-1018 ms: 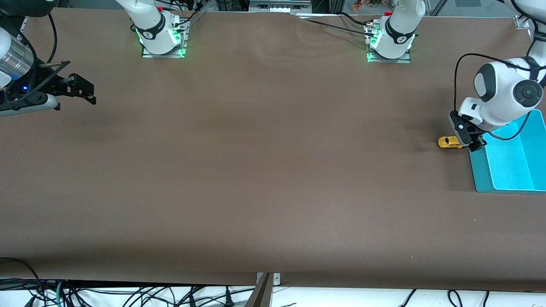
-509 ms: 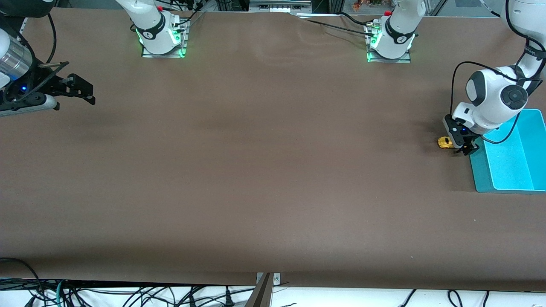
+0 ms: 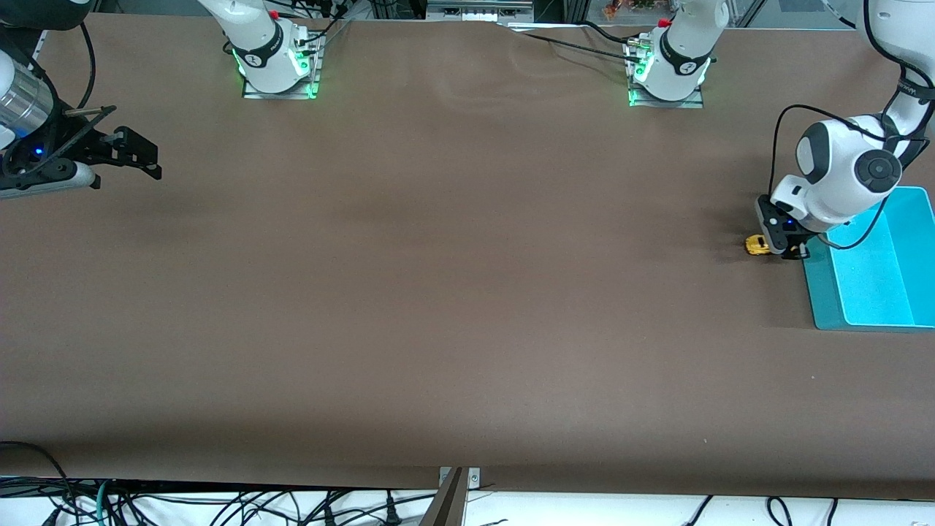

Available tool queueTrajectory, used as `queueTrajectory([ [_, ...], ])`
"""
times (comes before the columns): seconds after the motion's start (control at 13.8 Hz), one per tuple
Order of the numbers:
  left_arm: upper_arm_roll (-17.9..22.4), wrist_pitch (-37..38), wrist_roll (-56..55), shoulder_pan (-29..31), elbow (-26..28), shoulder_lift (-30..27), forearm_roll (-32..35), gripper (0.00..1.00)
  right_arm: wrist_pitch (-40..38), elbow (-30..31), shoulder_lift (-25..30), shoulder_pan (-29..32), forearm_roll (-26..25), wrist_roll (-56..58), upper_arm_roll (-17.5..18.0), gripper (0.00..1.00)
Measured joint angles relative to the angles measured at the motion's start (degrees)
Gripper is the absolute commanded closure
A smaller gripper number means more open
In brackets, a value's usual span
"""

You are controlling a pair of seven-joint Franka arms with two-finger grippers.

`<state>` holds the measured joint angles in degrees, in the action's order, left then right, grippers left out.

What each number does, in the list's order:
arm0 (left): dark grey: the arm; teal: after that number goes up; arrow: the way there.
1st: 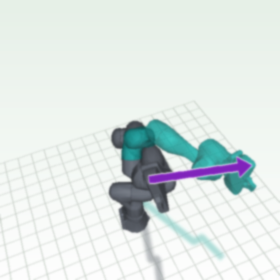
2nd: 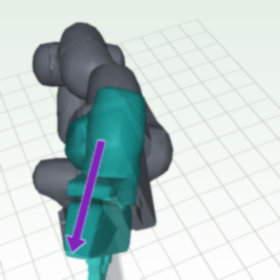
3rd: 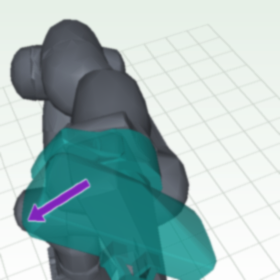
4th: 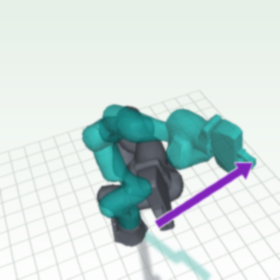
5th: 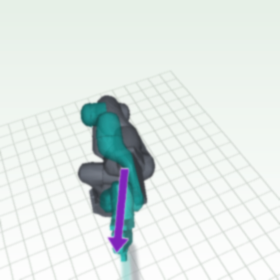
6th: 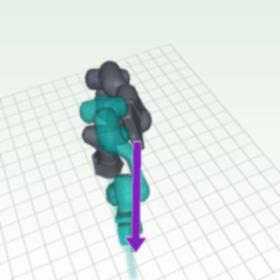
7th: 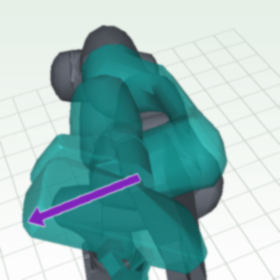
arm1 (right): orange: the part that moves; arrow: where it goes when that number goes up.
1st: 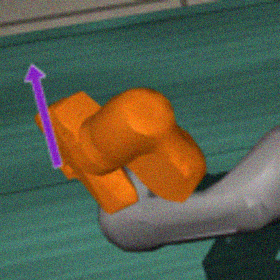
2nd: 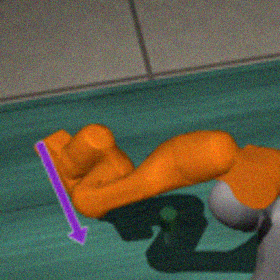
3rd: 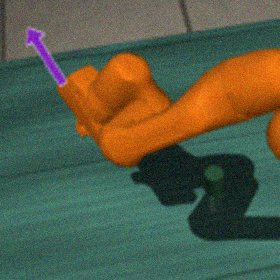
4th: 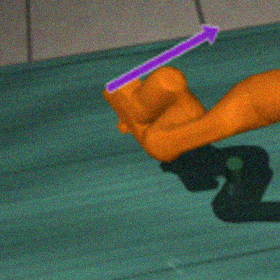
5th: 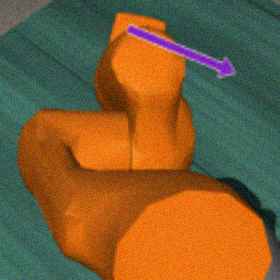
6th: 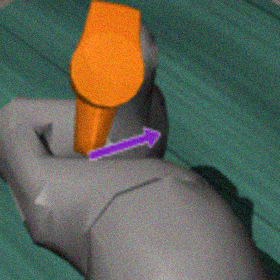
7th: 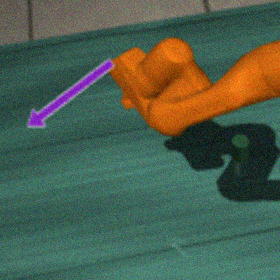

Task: Wind and store yellow beetle car
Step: 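Lift the car with the left gripper and carry it over the bin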

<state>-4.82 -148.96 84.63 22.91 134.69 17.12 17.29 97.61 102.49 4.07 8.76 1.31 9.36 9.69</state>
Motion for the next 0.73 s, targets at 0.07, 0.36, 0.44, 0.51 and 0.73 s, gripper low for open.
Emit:
queueTrajectory([
  [0.07,-2.5,5.3,-0.3,0.0,-1.5,-1.6,-0.9,0.88,0.0,0.0,0.0,0.0,0.0,0.0,0.0,0.0],
  [0.36,-10.1,26.8,-3.2,-0.1,-12.5,-5.8,-2.4,0.88,0.0,0.0,0.0,0.0,0.0,0.0,0.0,0.0],
  [0.44,-11.6,31.7,-4.3,-0.2,-15.8,-6.0,-2.5,0.88,0.0,0.0,0.0,0.0,0.0,0.0,0.0,0.0],
  [0.51,-12.8,36.3,-5.7,-0.2,-19.0,-6.0,-2.5,0.88,0.0,0.0,0.0,0.0,0.0,0.0,0.0,0.0],
  [0.73,-13.4,45.8,-7.1,0.1,-27.0,-5.6,-2.5,0.88,0.0,0.0,0.0,0.0,0.0,0.0,0.0,0.0],
])
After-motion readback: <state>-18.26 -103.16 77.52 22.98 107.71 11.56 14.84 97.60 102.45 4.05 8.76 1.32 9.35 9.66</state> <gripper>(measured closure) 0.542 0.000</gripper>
